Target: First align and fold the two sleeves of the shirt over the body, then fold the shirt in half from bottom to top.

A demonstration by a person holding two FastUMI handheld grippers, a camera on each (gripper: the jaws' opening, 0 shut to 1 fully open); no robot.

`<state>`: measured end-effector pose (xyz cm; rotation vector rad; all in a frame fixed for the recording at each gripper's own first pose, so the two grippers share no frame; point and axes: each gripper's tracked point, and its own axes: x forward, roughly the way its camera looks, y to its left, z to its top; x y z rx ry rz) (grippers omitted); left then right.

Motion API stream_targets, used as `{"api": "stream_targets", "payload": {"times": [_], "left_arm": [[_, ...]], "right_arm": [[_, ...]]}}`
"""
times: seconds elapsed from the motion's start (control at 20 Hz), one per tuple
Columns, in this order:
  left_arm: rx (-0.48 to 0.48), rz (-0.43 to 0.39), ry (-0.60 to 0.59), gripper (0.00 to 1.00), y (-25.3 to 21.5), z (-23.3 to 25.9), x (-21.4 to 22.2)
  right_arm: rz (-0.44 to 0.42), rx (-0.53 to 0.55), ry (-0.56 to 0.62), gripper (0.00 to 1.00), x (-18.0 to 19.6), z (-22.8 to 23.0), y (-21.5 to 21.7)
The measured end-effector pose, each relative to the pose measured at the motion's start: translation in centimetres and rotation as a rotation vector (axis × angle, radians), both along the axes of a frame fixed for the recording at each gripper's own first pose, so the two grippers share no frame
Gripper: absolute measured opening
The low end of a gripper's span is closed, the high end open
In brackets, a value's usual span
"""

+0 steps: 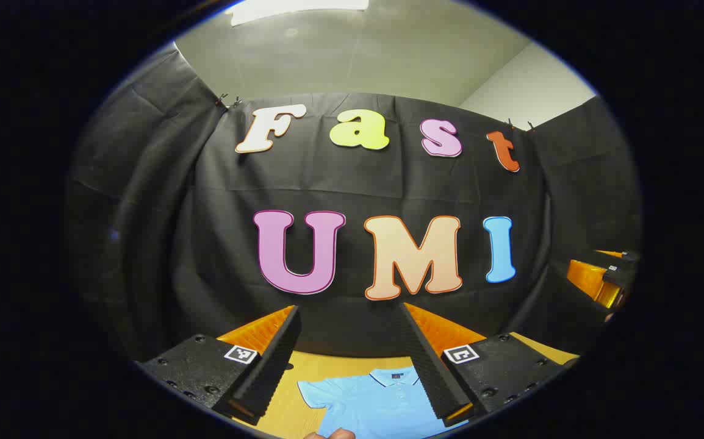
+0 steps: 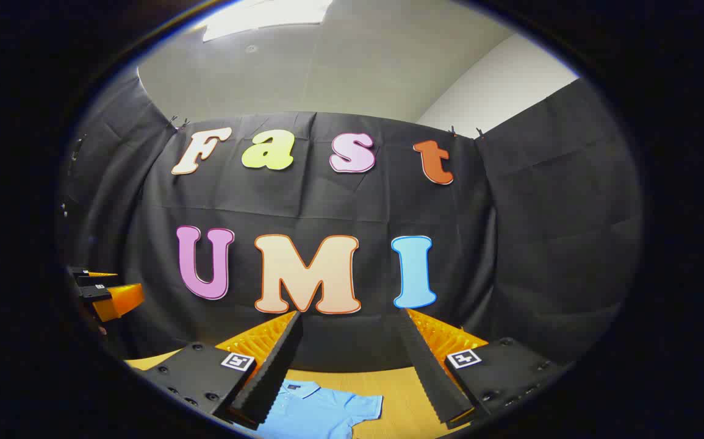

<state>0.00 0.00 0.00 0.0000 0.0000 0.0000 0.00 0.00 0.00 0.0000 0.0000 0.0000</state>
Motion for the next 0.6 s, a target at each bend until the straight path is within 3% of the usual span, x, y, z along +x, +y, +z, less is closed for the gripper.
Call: {"api": "stream_targets", "payload": {"times": [0.6], "left_arm": [[-0.012,0.024,0.015,0.93,1.06,-0.56,0.18]], "right_arm": [[0.020,-0.014,0.006,0.98,0.48,-0.26,0.96]]}}
